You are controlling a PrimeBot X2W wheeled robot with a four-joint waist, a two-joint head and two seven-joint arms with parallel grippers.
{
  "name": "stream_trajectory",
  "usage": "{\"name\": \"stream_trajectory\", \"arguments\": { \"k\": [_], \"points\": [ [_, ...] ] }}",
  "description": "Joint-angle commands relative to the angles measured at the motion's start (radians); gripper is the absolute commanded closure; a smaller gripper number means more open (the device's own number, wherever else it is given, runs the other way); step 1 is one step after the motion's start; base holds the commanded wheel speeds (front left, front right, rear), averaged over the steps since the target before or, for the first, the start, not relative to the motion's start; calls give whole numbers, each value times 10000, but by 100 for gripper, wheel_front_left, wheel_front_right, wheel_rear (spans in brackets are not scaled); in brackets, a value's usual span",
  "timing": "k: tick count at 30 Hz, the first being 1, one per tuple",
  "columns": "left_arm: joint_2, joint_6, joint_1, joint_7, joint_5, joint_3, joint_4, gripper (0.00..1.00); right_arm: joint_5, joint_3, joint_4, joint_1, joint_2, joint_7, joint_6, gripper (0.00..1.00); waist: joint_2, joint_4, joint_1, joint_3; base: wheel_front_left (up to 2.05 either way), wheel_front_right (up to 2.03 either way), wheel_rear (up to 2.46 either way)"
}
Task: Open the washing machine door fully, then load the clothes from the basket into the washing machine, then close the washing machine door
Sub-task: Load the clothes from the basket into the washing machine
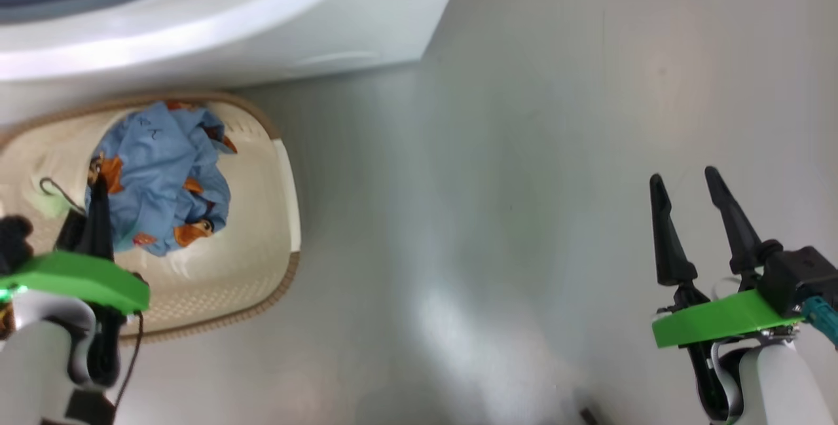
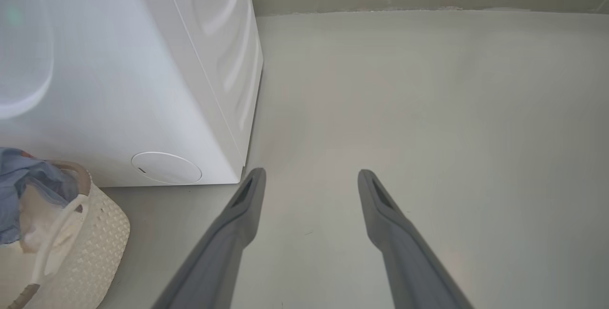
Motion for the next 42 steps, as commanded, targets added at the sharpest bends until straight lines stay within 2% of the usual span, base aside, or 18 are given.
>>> {"name": "stream_trajectory", "arguments": {
  "k": [1, 10, 21, 35, 42],
  "points": [
    [248, -2, 451, -106, 270, 582, -438, 100, -118, 206, -130, 388, -49, -48, 16, 0, 0, 209, 0, -888, 0, 0, 0],
    [-659, -15, 2022, -106, 1635, 2103, -2705, 100, -246, 306, 295, 717, -49, -48, 16, 0, 0, 418, 0, -2334, 0, 0, 0],
    [-1301, -18, 3284, -106, 2994, 2937, -5231, 100, -338, 480, 651, 1105, -49, -48, 16, 0, 0, 538, 0, -3899, 0, 0, 0],
    [-1863, -9, 5054, -106, 4108, 3546, -6529, 100, -539, 634, 922, 1774, -49, -48, 16, 0, 0, 500, 0, -5606, 0, 0, 0],
    [-2142, 29, 6010, -107, 4320, 3915, -6760, 100, -650, 660, 897, 1980, -49, -48, 16, 0, 0, 455, 0, -5965, 0, 0, 0]
  ]
}}
